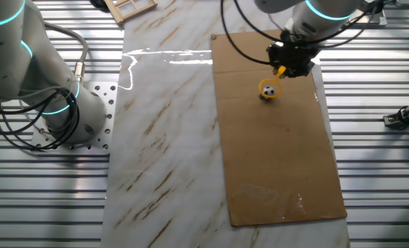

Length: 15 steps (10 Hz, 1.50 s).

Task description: Attach the bubble ring to the ball

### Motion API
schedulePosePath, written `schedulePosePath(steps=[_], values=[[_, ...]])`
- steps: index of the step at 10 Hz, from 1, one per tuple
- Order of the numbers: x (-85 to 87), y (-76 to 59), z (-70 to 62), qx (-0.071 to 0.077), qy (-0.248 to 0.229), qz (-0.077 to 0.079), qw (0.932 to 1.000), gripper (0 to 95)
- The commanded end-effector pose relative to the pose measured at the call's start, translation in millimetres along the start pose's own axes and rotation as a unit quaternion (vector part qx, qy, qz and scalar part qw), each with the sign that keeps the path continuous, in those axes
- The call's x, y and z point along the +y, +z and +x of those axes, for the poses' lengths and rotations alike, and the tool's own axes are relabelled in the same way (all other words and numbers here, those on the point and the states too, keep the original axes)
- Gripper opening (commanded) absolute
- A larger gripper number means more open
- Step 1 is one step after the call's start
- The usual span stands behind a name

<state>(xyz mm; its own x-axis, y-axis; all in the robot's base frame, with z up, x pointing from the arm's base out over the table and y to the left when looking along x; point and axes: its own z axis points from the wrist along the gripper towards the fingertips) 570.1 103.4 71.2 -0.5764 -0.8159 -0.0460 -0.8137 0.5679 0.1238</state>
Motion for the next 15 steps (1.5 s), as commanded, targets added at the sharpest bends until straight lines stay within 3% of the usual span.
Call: schedulePosePath(steps=[1, 3, 6, 15], values=[[-0.9, 4.7, -1.6, -0.007, 0.003, 0.004, 1.0, 0.0], [-3.5, 13.2, -5.8, -0.013, 0.003, 0.007, 0.9999, 0.0], [-4.9, 21.5, -2.1, -0.02, 0.002, 0.012, 0.9997, 0.0], [3.4, 33.1, 2.6, -0.026, 0.003, 0.021, 0.9994, 0.0]])
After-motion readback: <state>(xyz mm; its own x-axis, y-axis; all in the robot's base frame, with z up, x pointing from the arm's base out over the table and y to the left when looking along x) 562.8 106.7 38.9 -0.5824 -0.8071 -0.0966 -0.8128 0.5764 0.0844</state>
